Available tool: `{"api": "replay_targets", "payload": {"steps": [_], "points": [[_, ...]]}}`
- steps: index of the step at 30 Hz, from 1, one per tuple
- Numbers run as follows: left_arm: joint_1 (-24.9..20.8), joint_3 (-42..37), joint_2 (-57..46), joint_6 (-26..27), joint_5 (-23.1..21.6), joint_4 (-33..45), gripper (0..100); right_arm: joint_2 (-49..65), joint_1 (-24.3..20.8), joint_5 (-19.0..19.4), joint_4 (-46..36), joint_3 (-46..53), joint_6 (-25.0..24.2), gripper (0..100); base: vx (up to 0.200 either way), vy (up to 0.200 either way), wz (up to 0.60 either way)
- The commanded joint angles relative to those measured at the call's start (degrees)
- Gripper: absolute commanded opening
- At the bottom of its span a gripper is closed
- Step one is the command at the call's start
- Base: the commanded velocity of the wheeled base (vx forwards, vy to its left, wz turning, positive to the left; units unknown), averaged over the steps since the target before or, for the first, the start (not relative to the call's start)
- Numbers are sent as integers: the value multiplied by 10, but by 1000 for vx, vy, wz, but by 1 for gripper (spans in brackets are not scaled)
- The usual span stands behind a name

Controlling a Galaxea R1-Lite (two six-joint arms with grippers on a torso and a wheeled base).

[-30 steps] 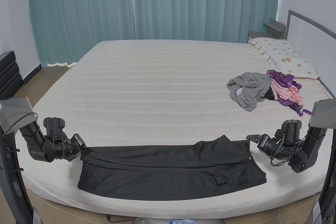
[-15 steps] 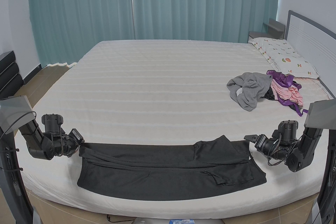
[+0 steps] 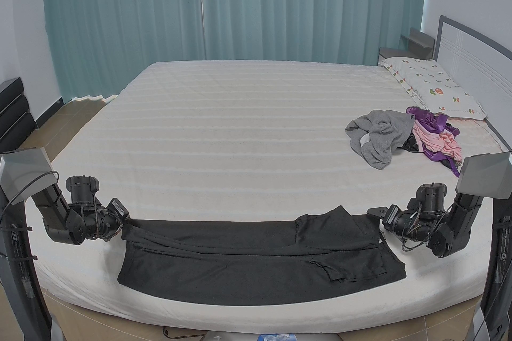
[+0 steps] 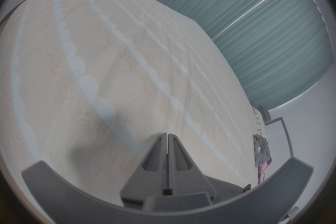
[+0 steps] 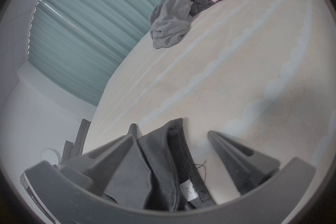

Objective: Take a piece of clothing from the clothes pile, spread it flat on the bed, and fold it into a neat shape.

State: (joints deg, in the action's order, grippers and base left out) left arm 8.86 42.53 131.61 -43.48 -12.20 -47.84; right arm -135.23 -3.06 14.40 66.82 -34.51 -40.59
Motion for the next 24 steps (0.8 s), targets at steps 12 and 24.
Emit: {"api": "replay_targets", "payload": {"steps": [12,24], "points": [[-1,-3,1,2,0,1,0,-17,21,-2,-8,-50,-26,0,0,0,0],[-1,-5,0,1,2,0,100,-13,19,-1,-6,-42,-27,100,0,0,0]]}}
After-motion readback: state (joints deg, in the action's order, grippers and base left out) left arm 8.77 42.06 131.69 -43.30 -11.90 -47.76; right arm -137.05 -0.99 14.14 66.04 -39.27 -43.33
